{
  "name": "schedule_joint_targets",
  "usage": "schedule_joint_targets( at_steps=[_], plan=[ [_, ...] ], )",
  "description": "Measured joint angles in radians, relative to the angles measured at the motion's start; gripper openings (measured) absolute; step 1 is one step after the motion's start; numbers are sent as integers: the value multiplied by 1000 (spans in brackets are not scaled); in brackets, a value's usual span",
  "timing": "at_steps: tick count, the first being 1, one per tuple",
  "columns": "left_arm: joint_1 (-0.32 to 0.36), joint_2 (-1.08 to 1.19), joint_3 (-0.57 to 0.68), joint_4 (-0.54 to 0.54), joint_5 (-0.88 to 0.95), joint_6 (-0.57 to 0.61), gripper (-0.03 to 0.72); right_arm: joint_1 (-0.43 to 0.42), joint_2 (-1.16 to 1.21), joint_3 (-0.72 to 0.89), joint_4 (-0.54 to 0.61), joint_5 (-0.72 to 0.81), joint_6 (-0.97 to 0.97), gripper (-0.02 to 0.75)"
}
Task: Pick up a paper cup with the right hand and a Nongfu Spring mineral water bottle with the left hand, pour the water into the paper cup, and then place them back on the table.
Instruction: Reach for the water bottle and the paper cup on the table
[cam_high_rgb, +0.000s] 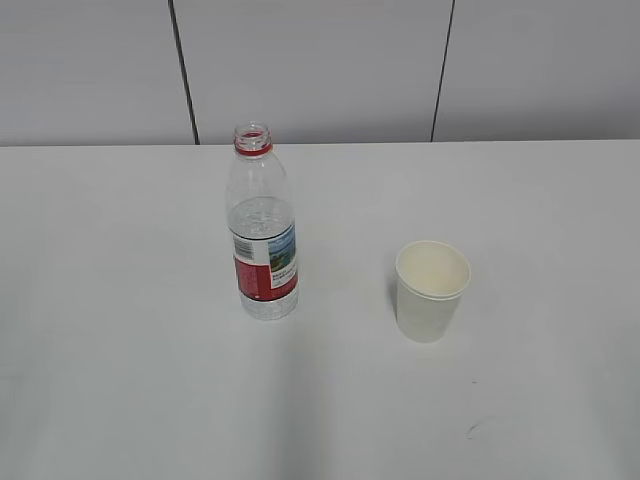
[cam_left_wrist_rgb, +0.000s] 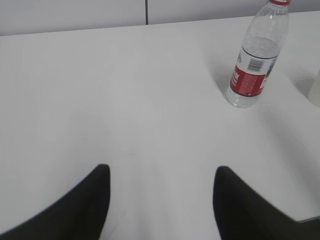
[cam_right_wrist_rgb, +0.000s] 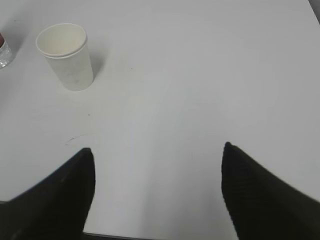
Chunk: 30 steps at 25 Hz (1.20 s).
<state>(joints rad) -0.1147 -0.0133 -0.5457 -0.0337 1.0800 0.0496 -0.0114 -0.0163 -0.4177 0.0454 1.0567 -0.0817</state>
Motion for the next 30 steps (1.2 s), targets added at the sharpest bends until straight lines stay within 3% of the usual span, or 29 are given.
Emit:
schedule_joint_targets(
  at_steps=[30],
  plan=[
    [0, 0, 0, 0, 0, 0, 401, 0, 0, 0, 0, 0, 0, 582]
  ],
)
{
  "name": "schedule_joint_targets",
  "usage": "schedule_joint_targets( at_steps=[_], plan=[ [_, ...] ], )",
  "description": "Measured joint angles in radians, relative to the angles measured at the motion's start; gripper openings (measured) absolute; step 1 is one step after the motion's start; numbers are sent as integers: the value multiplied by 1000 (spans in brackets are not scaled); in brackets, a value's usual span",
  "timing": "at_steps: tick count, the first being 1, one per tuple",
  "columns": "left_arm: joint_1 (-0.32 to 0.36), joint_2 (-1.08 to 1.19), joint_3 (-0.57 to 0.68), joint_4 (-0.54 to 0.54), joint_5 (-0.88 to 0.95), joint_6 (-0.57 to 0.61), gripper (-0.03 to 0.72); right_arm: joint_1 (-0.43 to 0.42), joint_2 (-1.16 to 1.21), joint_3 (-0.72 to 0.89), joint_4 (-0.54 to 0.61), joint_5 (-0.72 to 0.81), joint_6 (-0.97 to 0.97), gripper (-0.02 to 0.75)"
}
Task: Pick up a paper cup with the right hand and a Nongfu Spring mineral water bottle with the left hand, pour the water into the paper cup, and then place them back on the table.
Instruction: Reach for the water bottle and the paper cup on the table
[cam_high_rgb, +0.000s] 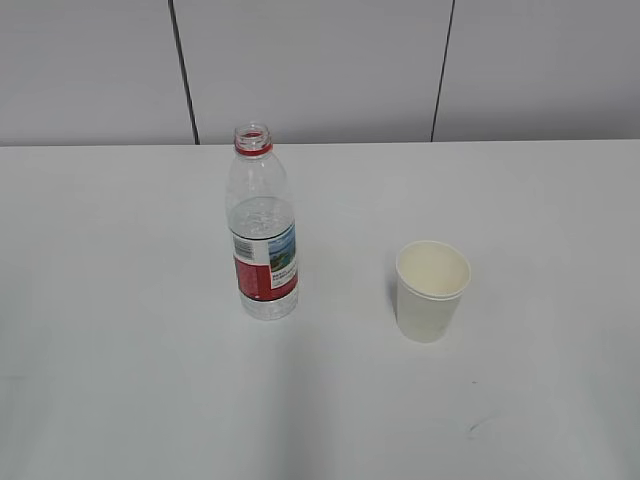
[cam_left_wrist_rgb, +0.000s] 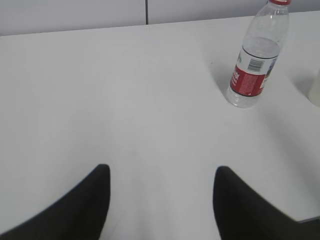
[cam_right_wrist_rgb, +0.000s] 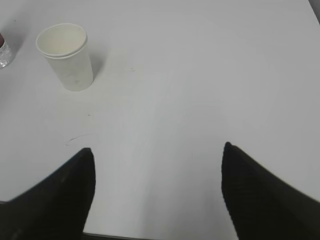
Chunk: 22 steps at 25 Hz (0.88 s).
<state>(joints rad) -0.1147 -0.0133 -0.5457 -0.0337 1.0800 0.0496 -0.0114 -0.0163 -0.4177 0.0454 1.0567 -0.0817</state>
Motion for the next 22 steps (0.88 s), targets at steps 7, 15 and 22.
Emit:
schedule_joint_targets(
  at_steps=[7, 15, 22],
  plan=[
    [0, 0, 0, 0, 0, 0, 401, 0, 0, 0, 0, 0, 0, 582],
    [0, 0, 0, 0, 0, 0, 408, 0, 0, 0, 0, 0, 0, 582],
    [0, 0, 0, 0, 0, 0, 476, 0, 0, -4, 0, -9, 0, 582]
  ],
)
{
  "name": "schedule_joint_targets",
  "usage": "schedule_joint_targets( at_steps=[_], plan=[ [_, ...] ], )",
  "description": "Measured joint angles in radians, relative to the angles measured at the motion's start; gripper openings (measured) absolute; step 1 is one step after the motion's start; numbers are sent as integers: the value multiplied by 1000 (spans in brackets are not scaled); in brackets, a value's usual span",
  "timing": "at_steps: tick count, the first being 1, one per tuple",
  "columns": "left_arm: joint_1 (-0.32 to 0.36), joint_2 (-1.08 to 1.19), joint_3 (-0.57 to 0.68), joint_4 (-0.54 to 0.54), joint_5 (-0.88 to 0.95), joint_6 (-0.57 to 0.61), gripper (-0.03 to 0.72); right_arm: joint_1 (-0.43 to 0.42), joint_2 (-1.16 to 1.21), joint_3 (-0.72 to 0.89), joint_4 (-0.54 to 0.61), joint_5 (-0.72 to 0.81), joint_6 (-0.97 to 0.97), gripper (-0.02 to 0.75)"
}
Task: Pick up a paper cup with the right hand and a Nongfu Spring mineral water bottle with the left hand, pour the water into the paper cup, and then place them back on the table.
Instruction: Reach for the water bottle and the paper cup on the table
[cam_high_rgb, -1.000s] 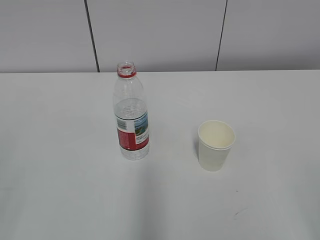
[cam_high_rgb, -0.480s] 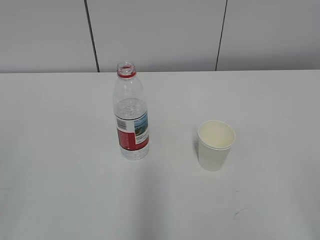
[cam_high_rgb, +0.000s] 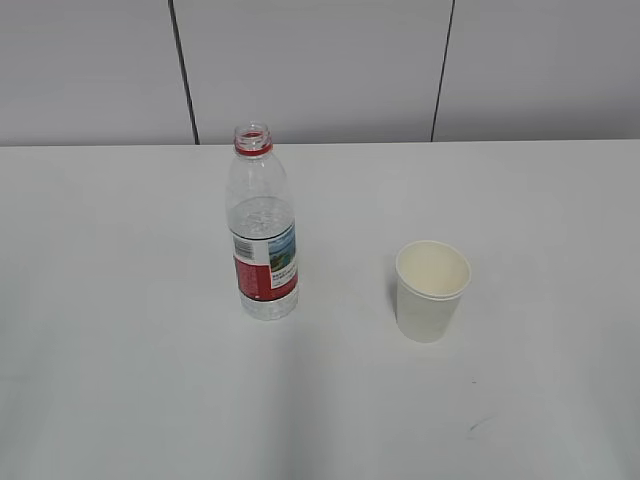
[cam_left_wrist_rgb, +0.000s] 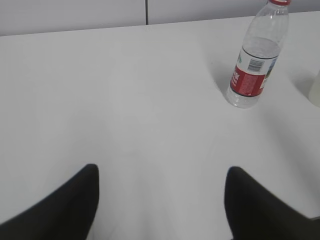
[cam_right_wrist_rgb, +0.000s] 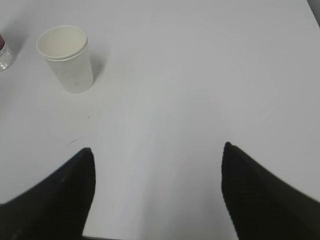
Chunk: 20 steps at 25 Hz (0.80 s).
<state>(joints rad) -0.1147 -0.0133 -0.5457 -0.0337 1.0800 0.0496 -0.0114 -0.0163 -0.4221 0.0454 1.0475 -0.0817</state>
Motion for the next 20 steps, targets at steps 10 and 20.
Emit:
schedule_joint_targets(
  at_steps=[10, 20],
  plan=[
    [0, 0, 0, 0, -5, 0, 488, 0, 0, -14, 0, -174, 0, 582],
    [0, 0, 0, 0, -7, 0, 488, 0, 0, 4, 0, -353, 0, 582]
  ],
)
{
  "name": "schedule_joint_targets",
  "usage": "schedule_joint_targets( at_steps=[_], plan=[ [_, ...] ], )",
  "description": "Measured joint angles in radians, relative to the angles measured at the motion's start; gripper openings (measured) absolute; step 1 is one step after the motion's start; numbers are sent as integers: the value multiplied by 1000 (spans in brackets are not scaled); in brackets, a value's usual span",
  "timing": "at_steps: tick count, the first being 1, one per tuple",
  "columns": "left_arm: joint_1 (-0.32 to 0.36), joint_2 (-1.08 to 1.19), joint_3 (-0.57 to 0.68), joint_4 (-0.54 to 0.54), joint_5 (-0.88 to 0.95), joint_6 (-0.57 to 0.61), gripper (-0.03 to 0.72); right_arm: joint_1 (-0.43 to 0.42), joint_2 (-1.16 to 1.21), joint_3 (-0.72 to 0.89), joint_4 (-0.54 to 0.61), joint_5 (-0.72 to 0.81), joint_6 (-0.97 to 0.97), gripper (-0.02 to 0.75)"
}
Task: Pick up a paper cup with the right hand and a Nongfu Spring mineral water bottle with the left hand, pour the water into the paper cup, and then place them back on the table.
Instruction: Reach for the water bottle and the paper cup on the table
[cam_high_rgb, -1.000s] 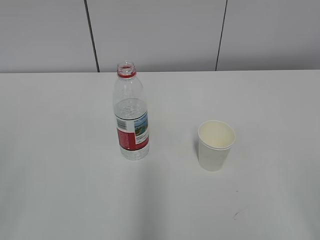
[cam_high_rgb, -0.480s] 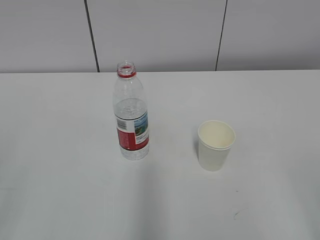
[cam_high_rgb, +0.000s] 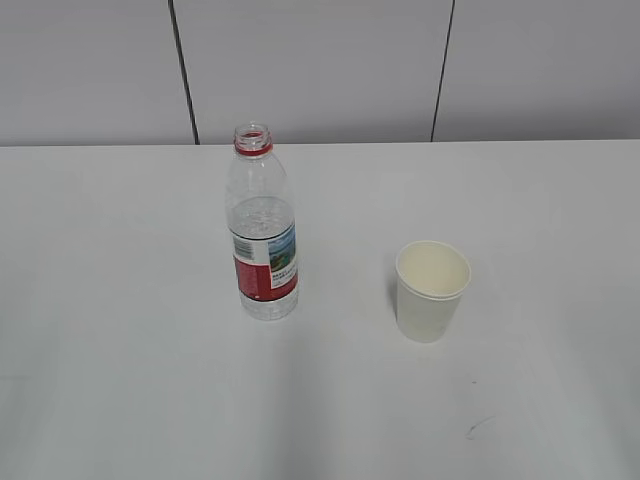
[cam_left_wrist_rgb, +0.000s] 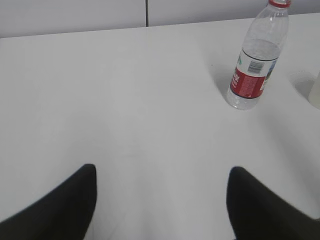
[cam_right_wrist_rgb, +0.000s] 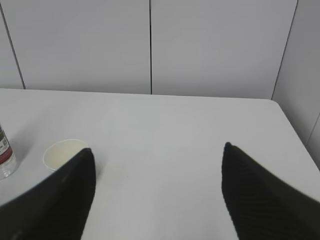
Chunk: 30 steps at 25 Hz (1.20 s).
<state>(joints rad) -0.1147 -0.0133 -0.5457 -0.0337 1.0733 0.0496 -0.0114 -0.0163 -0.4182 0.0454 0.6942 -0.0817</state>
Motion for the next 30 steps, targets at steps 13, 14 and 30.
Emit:
schedule_joint_targets(
  at_steps=[13, 14, 30],
  plan=[
    [0, 0, 0, 0, 0, 0, 488, 0, 180, 20, -27, -167, 0, 582],
    [0, 0, 0, 0, 0, 0, 488, 0, 199, 22, -28, -184, 0, 582],
    [0, 0, 0, 0, 0, 0, 486, 0, 291, 241, -83, -545, 0, 582]
  ],
)
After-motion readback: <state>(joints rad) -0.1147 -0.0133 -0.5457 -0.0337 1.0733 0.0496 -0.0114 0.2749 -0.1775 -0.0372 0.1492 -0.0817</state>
